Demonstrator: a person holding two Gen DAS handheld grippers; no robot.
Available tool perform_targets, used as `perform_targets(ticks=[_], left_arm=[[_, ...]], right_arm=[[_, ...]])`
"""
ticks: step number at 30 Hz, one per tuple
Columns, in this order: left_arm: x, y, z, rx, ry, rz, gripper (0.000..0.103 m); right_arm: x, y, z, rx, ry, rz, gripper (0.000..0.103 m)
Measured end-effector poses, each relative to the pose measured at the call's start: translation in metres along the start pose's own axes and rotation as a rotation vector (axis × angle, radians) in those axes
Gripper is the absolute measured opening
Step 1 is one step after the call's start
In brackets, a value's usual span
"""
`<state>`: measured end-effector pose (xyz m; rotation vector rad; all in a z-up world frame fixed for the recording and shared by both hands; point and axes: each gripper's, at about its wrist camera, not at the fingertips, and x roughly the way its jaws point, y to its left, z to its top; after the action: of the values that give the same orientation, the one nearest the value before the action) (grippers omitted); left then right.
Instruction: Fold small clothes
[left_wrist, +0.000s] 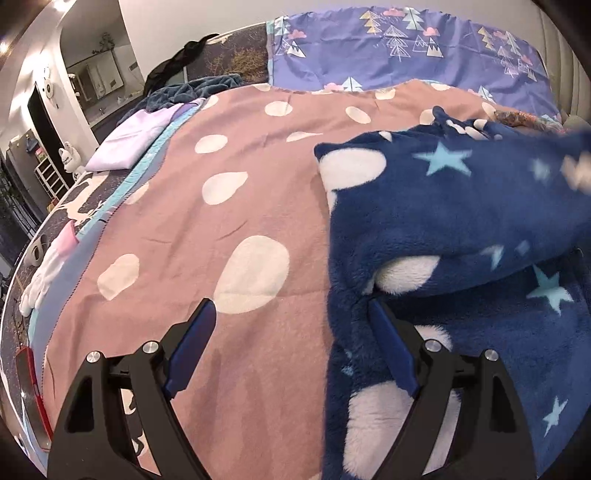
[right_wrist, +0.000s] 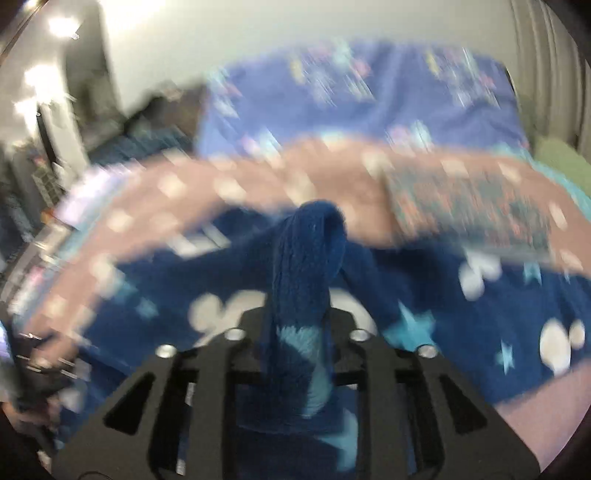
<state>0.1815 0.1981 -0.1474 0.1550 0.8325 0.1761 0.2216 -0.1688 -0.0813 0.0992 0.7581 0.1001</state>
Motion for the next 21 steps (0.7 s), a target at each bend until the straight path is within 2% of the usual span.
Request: perform_targets(ticks=[1, 3, 4, 5, 8, 10, 11, 12, 15, 16, 17, 18, 19, 21], left_arm=[[-0.003, 0.001, -0.001, 0.000, -0.005, 0.005, 0.085], [-0.011, 0.002, -0.002, -0.008, -0.012, 0.004, 0.085], [-0.018, 0.004, -0.002, -0.019, -0.014, -0.002, 0.082], [-0.025, 0.006, -0.001, -0.035, -0.019, -0.021, 0.074], [-0.050, 0.007, 0.011, -0.102, -0.067, -0.161, 0.060], [-0.062, -0.009, 0.024, -0.096, -0.109, -0.224, 0.060], [-0.063, -0.020, 0.030, -0.076, -0.116, -0.246, 0.060], [-0.061, -0.033, 0.034, -0.054, -0.116, -0.265, 0.060], [-0.034, -0.079, 0.042, -0.004, -0.060, -0.360, 0.060], [-0.022, -0.089, 0.041, 0.005, -0.031, -0.367, 0.060], [-0.001, -0.103, 0.036, 0.023, 0.027, -0.337, 0.060], [0.016, -0.113, 0.029, 0.039, 0.047, -0.300, 0.061], [0.015, -0.119, 0.026, 0.051, 0.021, -0.284, 0.062], [0.010, -0.122, 0.028, 0.069, 0.020, -0.263, 0.062]], right_arm=[[0.016, -0.011, -0.011, 0.006, 0.082, -0.044, 0.028], [0.016, -0.024, -0.020, 0.049, 0.088, -0.045, 0.028], [0.007, -0.029, -0.021, 0.074, 0.059, -0.015, 0.028], [0.002, -0.030, -0.021, 0.082, 0.040, 0.008, 0.028], [-0.024, -0.025, -0.017, 0.062, -0.009, 0.135, 0.028], [-0.032, -0.010, -0.019, 0.028, 0.008, 0.238, 0.028], [-0.029, -0.004, -0.021, 0.012, 0.034, 0.261, 0.028], [-0.019, 0.004, -0.028, -0.003, 0.083, 0.257, 0.028], [0.026, 0.013, -0.059, -0.018, 0.238, 0.143, 0.033], [0.030, 0.011, -0.064, -0.004, 0.202, 0.150, 0.033], [0.027, 0.011, -0.068, -0.005, 0.155, 0.156, 0.033], [0.023, 0.012, -0.069, -0.013, 0.144, 0.154, 0.034], [0.020, 0.012, -0.070, -0.008, 0.143, 0.156, 0.034], [0.008, 0.007, -0.070, 0.019, 0.142, 0.164, 0.034]])
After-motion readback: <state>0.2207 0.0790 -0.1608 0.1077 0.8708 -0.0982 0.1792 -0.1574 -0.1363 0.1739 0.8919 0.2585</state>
